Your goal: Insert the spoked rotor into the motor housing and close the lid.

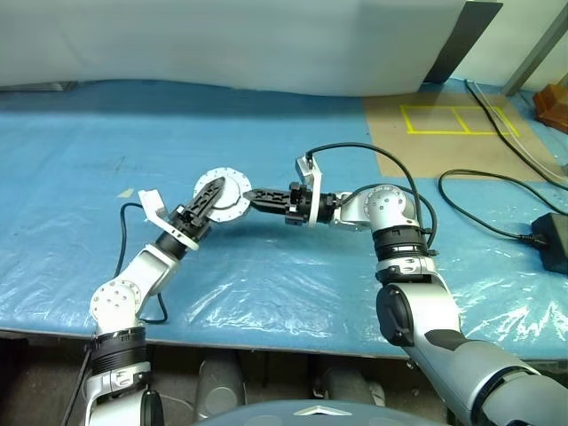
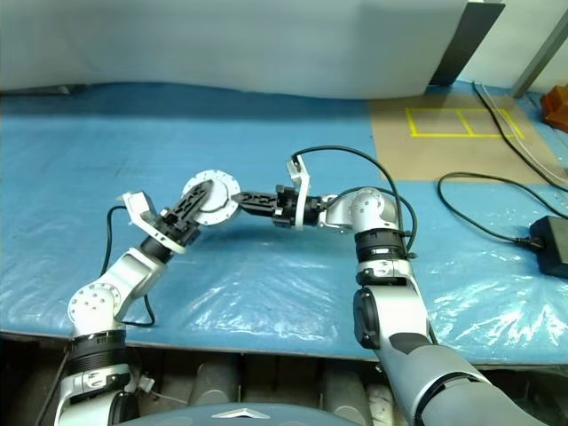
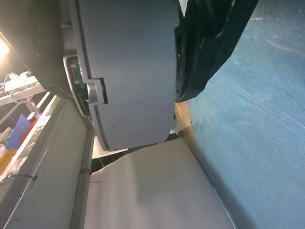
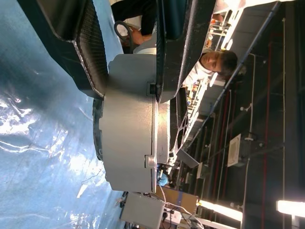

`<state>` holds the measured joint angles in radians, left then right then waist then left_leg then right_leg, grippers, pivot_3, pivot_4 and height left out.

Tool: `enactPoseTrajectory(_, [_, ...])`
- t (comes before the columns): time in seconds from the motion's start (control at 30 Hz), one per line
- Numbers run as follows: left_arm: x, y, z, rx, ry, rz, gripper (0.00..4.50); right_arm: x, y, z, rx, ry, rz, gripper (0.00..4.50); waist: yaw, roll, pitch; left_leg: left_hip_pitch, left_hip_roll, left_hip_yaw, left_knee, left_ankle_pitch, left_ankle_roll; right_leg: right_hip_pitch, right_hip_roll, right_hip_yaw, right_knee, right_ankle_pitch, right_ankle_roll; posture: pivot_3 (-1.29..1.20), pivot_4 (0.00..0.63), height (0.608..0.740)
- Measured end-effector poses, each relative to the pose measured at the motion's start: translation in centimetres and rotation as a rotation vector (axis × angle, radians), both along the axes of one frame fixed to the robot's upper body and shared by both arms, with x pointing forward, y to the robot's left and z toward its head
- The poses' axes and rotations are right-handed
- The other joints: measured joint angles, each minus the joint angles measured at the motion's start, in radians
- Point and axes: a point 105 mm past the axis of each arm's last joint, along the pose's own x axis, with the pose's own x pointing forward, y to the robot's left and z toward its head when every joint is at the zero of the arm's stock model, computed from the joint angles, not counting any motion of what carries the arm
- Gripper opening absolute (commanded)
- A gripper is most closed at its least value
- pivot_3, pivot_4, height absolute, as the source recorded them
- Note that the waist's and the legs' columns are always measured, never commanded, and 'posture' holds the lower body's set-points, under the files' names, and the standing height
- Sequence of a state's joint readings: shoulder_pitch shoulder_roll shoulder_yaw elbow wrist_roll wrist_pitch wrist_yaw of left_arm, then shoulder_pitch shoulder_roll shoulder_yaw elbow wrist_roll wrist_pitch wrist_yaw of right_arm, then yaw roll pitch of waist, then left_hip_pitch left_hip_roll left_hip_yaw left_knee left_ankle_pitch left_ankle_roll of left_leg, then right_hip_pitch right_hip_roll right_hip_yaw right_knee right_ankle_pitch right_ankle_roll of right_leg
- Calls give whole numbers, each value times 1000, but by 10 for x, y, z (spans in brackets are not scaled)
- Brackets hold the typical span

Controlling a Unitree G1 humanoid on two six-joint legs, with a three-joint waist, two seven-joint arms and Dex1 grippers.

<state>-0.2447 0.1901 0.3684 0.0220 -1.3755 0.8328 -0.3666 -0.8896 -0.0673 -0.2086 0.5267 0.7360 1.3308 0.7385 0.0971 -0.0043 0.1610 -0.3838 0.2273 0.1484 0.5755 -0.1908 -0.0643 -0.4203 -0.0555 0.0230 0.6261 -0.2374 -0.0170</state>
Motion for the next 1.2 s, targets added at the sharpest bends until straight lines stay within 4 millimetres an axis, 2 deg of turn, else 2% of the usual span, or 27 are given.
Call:
enactPoseTrajectory(0.1, [0, -2, -3, 9, 17, -12, 2715, 0, 1, 0, 0, -4, 0, 3070, 0, 0, 0, 0, 0, 0, 0, 0, 0, 0, 0, 0, 0, 0, 0, 0, 150, 740])
enactPoseTrajectory(0.23, [2, -3, -5, 11, 35, -14, 2715, 0, -1, -1, 3, 16, -1, 3070, 0, 0, 0, 0, 0, 0, 0, 0, 0, 0, 0, 0, 0, 0, 0, 0, 150, 740])
enactPoseTrajectory(0.43, [15, 8, 1, 6, 29, 25, 2715, 1, 2, 0, 5, 10, -8, 3070, -1, 0, 0, 0, 0, 0, 0, 0, 0, 0, 0, 0, 0, 0, 0, 0, 150, 740])
enactPoseTrajectory(0.5, [22, 23, 6, 19, 17, 89, 2715, 1, 3, 1, 13, 12, -3, 3070, -3, 0, 0, 0, 0, 0, 0, 0, 0, 0, 0, 0, 0, 0, 0, 0, 150, 740])
enactPoseTrajectory(0.63, [35, 92, -1, 81, 86, 368, 2715, 0, 10, 19, 59, -27, 26, 3070, -16, -1, 0, 0, 0, -1, 0, 0, 0, 0, 0, 0, 0, 0, 0, 0, 150, 740])
enactPoseTrajectory(0.83, [45, 142, -2, 168, 121, 599, 2715, -1, 14, 19, 66, -29, 35, 3070, 7, -2, -1, -2, 0, -2, 1, 0, 0, 1, -1, -3, -1, 1, 0, 0, 150, 740])
enactPoseTrajectory(0.97, [53, 166, -23, 233, 206, 682, 2715, 0, 14, 19, 66, -30, 31, 3070, 6, -2, -1, -1, -1, -2, 2, 0, 0, 1, -2, -3, 0, 1, 1, 0, 150, 740])
enactPoseTrajectory(1.03, [56, 169, -37, 245, 245, 690, 2715, 0, 13, 18, 67, -29, 28, 3070, 6, -2, -1, -1, -1, -2, 2, 0, 0, 1, -2, -3, 0, 1, 1, 0, 150, 740])
enactPoseTrajectory(1.17, [68, 170, -39, 252, 244, 704, 2715, 0, 15, 18, 68, -27, 32, 3070, 9, -3, -1, 0, -2, -2, 3, 0, 0, 2, -2, -3, 1, 1, 1, 0, 150, 740])
enactPoseTrajectory(1.2, [70, 172, -40, 255, 246, 713, 2937, 0, 16, 18, 68, -27, 33, 3096, 9, -3, -1, 0, -2, -2, 3, 0, 0, 2, -2, -3, 1, 1, 1, 0, 150, 740])
